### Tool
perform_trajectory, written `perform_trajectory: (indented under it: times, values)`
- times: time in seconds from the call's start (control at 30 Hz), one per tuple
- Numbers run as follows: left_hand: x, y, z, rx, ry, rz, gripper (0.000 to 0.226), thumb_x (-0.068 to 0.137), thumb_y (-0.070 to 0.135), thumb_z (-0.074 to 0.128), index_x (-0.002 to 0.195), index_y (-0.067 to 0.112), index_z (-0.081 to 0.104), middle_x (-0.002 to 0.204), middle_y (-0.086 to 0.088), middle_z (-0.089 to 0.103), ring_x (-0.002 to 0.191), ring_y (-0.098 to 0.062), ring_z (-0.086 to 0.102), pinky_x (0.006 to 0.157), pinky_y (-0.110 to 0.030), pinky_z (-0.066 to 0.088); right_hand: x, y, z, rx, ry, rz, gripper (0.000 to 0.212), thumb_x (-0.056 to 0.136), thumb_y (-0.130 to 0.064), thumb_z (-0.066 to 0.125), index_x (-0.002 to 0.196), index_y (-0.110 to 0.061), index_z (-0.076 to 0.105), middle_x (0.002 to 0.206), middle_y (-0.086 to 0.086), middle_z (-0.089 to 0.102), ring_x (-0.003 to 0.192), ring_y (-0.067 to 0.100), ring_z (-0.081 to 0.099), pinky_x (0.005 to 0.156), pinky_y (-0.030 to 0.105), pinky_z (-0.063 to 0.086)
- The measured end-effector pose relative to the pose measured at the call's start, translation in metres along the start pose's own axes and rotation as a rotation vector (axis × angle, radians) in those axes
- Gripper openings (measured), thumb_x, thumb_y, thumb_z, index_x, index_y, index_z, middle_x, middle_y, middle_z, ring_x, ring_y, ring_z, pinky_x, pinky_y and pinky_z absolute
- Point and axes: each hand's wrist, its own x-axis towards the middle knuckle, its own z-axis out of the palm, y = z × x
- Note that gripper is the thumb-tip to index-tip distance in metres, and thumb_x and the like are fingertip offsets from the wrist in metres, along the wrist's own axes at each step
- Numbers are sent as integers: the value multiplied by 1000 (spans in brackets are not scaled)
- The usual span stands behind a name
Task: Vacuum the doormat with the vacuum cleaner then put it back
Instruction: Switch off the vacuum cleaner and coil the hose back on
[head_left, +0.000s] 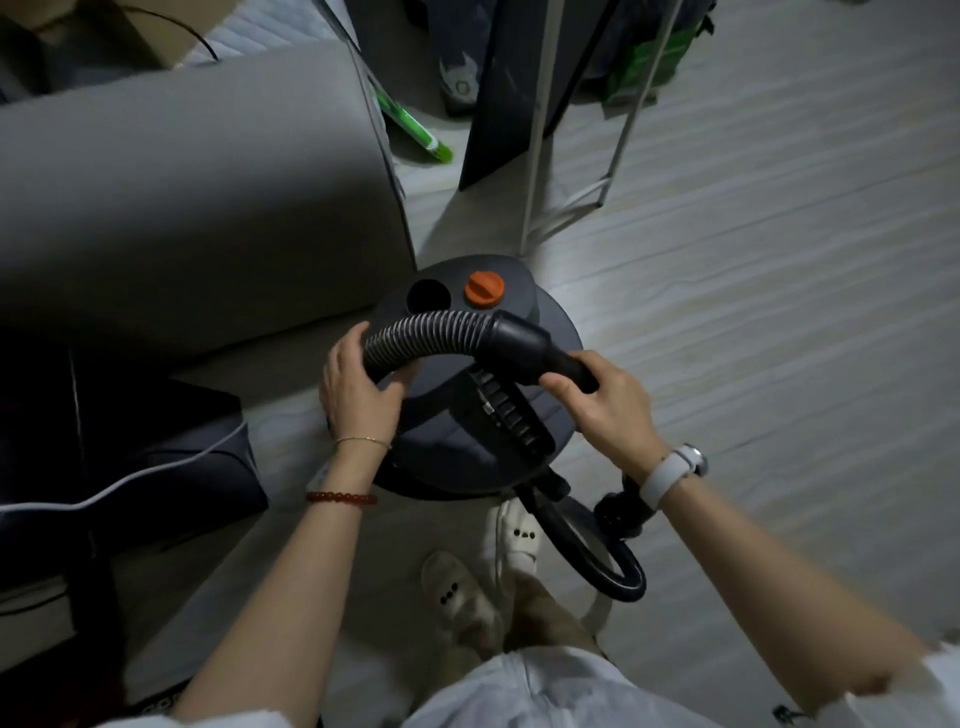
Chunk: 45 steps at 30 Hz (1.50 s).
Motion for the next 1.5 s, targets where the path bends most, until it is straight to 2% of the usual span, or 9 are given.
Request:
perform_trajectory:
  times: [0.17,0.27,0.4,0.53,0.77,0.9,1.07,1.3,1.5]
  values:
    - [8,-26,1,-79,46,-168,55,87,10,59,137,7,34,136,-18,41,126,-33,40,106,-43,34,42,-4,0,85,-49,8,28,83,-49,59,93,-23,60,69,-5,56,76,19,56,66,29,34]
    - [14,-17,1,-21,108,-168,52,88,6,54,137,10,36,133,-20,40,125,-34,38,103,-40,32,62,1,-9,108,-109,-3,42,72,-66,47,88,-29,56,72,-2,61,76,23,62,68,38,48]
    - [27,16,-3,92,210,-31,56,84,2,52,137,16,39,131,-20,42,123,-37,37,105,-48,29,75,15,-36,156,-190,-73,47,71,-65,44,97,-27,53,81,1,63,76,23,63,74,45,52]
    - [56,66,-2,233,274,111,60,84,5,53,139,21,38,129,-21,44,121,-38,38,101,-51,27,89,18,-56,191,-224,-133,50,73,-64,47,110,-33,44,87,-11,60,78,19,64,71,33,51]
    - [104,103,46,559,-25,257,52,90,20,52,139,26,36,134,-18,42,122,-38,37,102,-49,26,87,60,-67,343,-225,87,75,57,-81,55,100,-20,53,88,11,67,78,27,67,75,46,54]
    - [116,105,80,603,-151,400,53,88,15,53,139,23,39,134,-17,43,123,-37,36,107,-49,22,85,79,-61,326,-171,69,62,75,-48,68,127,-34,38,109,-5,56,97,17,60,85,34,49]
    - [138,129,109,613,-157,538,54,87,17,56,138,22,40,135,-17,44,124,-37,38,107,-48,26,98,83,-56,184,-98,3,41,77,-39,70,105,-37,40,98,-6,58,89,15,57,77,34,46]
    - [133,133,159,656,-347,524,56,90,37,52,142,25,33,134,-14,45,122,-34,41,103,-48,33,100,116,-57,206,33,231,40,77,-49,63,108,-30,45,79,-3,64,73,21,64,70,41,53]
    - [68,112,153,525,-331,439,58,93,34,49,145,23,27,147,-9,35,138,-28,27,112,-53,14,87,144,-53,327,166,525,33,81,-45,62,102,-26,45,81,4,64,68,22,63,68,39,53]
